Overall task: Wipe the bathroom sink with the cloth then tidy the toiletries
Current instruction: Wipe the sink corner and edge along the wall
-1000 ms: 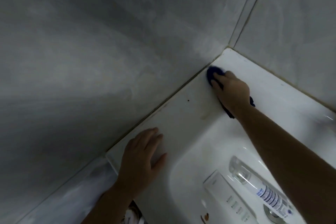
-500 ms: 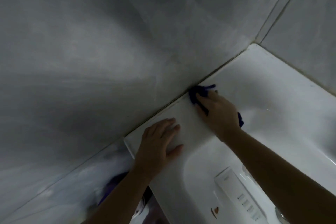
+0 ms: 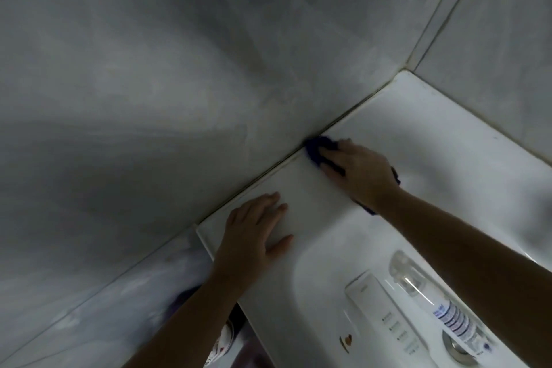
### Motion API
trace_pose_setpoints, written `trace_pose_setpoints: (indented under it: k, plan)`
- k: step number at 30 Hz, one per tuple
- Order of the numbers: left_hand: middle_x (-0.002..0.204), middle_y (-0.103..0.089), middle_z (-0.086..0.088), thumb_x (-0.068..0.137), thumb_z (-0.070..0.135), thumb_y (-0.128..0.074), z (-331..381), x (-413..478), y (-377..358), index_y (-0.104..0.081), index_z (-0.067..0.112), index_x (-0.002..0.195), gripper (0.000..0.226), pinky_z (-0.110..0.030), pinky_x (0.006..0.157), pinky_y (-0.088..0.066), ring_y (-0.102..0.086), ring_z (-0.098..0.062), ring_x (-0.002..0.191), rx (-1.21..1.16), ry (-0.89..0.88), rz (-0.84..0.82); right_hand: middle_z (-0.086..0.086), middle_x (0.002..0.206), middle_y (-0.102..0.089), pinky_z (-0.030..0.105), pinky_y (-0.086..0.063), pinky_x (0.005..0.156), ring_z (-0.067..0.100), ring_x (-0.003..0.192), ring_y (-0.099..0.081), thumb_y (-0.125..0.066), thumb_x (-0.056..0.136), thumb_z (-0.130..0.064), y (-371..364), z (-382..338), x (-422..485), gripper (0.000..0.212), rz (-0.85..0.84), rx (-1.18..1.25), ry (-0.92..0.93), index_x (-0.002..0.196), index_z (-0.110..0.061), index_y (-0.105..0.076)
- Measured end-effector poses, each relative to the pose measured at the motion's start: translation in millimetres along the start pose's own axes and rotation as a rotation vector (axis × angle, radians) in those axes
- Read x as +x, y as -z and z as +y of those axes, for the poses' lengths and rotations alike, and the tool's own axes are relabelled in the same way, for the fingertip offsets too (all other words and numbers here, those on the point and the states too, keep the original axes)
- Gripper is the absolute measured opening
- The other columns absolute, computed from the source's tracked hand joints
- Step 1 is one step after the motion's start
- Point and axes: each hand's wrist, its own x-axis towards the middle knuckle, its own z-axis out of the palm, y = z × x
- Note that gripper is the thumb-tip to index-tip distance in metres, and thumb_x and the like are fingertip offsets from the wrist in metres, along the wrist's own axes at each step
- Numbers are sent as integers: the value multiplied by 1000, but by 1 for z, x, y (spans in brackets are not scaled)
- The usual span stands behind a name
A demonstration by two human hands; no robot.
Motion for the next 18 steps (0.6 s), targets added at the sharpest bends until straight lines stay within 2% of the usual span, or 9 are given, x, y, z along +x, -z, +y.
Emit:
trace_pose_setpoints:
  k: [2,3,4,8,9,12,13,14,18]
  plan:
    - [125,-59,-3,80,47,-52,0,0,0,-63,18,112,45,-30,89,-33,-47,-15,113,11,-2,4,16,104,-58,33,-40,60,35,85,-59,-44,94,-29,0,20,21,33,139,-45,-376,119,-12,-58]
    - [125,-58,-2,79,47,-53,1,0,0,-63,18,113,45,-30,89,-33,-47,-15,113,16,-2,8,16,108,-57,33,-39,62,35,88,-58,-44,94,-27,-6,15,23,34,172,-73,-451,121,-10,-56]
    - [125,-58,-2,79,47,-53,1,0,0,-63,19,113,45,-30,90,-33,-47,-15,114,16,-5,11,16,110,-57,33,-40,63,35,88,-58,-45,93,-26,-9,1,22,34,149,-48,-428,121,-9,-55]
    - [127,-57,-1,80,49,-52,1,0,1,-61,21,115,46,-29,91,-33,-46,-15,115,-1,8,-4,14,95,-65,34,-51,53,33,69,-64,-46,87,-30,-16,-27,1,35,-52,60,133,109,-11,-65]
    - [126,-57,-1,80,49,-52,0,0,0,-61,21,115,45,-30,91,-33,-47,-15,114,-3,3,-1,15,97,-66,35,-52,56,34,72,-65,-46,87,-30,-11,-15,9,35,-53,49,110,110,-11,-65]
    - [125,-58,-2,79,48,-53,0,0,1,-59,22,114,43,-30,89,-32,-48,-15,113,-17,3,12,16,105,-61,31,-39,63,34,87,-61,-51,91,-24,-6,9,24,31,119,11,-299,117,-13,-62]
    - [125,-58,-2,79,48,-53,0,0,1,-60,22,113,43,-30,89,-32,-48,-15,113,-15,4,6,15,105,-60,29,-35,62,34,87,-60,-50,92,-23,-11,1,21,30,165,-30,-361,118,-12,-61]
    - [126,-58,-1,79,48,-53,1,0,1,-61,22,114,44,-30,89,-32,-48,-15,113,-10,6,-2,15,104,-60,28,-36,61,34,85,-60,-49,92,-23,-14,-15,16,30,163,-3,-353,117,-12,-61]
    - [127,-57,-1,81,50,-51,0,-1,1,-61,21,116,47,-29,91,-31,-46,-14,114,-14,25,-40,12,92,-67,30,-53,51,29,68,-65,-42,84,-31,-21,-41,-13,38,-25,103,155,106,-12,-67]
